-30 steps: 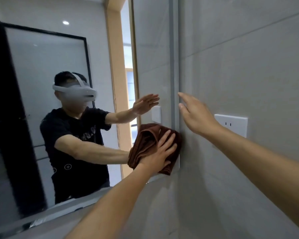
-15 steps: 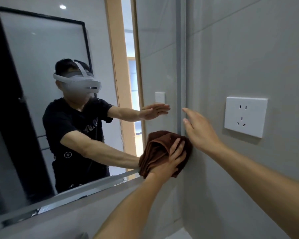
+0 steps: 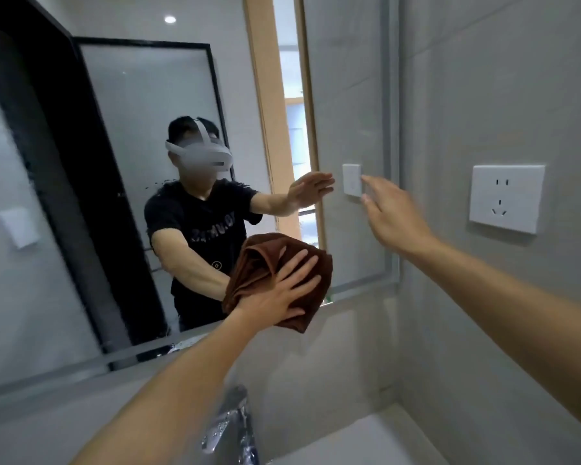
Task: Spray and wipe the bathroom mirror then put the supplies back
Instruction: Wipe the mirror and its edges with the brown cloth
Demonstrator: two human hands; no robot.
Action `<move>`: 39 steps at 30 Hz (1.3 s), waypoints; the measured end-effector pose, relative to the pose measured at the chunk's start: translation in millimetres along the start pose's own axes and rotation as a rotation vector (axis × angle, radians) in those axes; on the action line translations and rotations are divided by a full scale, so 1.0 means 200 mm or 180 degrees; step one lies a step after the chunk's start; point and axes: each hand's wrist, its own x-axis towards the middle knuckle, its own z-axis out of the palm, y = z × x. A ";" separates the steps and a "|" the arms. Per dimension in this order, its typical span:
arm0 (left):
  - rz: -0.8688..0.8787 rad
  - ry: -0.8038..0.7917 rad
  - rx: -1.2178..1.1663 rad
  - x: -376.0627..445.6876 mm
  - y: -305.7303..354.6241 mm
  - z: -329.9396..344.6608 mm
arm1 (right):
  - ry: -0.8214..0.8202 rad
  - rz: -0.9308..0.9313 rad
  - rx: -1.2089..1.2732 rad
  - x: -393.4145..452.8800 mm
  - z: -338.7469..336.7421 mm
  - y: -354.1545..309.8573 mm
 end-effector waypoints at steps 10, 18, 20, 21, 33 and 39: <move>-0.0760 0.0692 0.0479 0.35 -0.62 -0.53 | 0.0858 -0.0419 0.0491 0.11 0.01 -0.18; -0.1271 0.1123 -0.0522 0.56 -0.73 -0.72 | 0.1267 -0.0643 0.1460 0.23 0.17 -0.33; -0.1307 0.1216 -0.1250 0.53 -0.76 -0.80 | 0.1345 -0.0757 0.1491 0.29 0.22 -0.40; -0.1417 0.1284 -0.1635 0.51 -0.79 -0.84 | 0.1366 -0.0813 0.1433 0.32 0.24 -0.44; -0.2520 0.2216 -0.2369 0.15 -1.14 -1.19 | 0.1804 -0.0532 0.0048 0.54 0.64 -0.85; -0.1927 0.1790 -0.0044 0.15 -1.07 -1.14 | 0.1799 -0.2107 -0.0077 0.49 0.72 -0.64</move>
